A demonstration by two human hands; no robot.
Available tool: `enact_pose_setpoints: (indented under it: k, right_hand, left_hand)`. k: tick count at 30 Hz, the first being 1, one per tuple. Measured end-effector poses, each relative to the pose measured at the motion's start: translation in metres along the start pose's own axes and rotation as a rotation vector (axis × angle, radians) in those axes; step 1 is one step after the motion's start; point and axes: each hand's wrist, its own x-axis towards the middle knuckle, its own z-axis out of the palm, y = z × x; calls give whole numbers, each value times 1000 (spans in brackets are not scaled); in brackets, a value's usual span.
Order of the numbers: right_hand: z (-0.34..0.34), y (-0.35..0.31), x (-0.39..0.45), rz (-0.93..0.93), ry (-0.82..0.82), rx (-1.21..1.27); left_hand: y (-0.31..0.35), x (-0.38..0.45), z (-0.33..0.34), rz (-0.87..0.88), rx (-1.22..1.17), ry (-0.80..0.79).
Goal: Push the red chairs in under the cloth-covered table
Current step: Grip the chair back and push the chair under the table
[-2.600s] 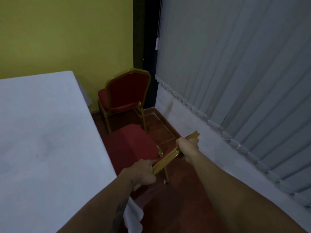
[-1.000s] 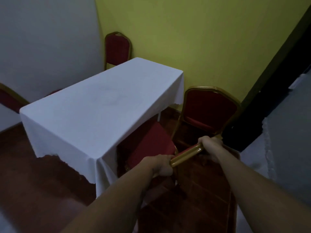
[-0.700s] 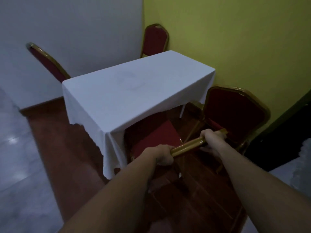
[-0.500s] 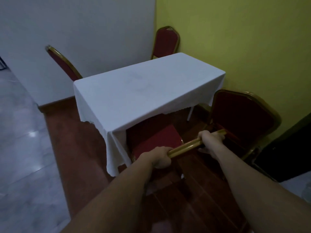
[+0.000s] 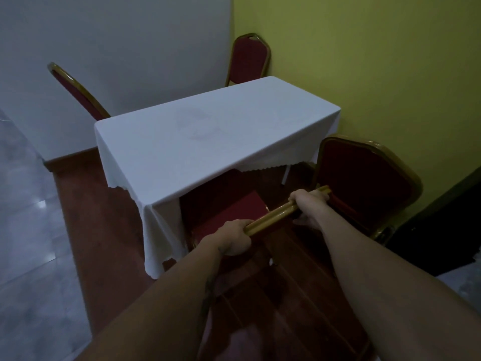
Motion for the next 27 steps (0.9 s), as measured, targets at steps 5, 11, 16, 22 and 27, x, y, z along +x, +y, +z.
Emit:
enact_pose_setpoints:
  k: [5, 11, 16, 22, 27]
  right_hand:
    - [11, -15, 18, 1, 9, 3]
    - [27, -38, 39, -14, -38, -56]
    - [39, -57, 51, -19, -47, -86]
    - [27, -60, 57, 26, -114, -104]
    - [-31, -64, 68, -4, -30, -191]
  left_hand:
    - [-1, 21, -12, 20, -25, 0]
    - [-4, 46, -32, 40, -62, -6]
    - [-3, 65, -48, 21, -52, -27]
    - [11, 70, -70, 49, 47, -152]
    - [60, 80, -97, 190, 40, -62]
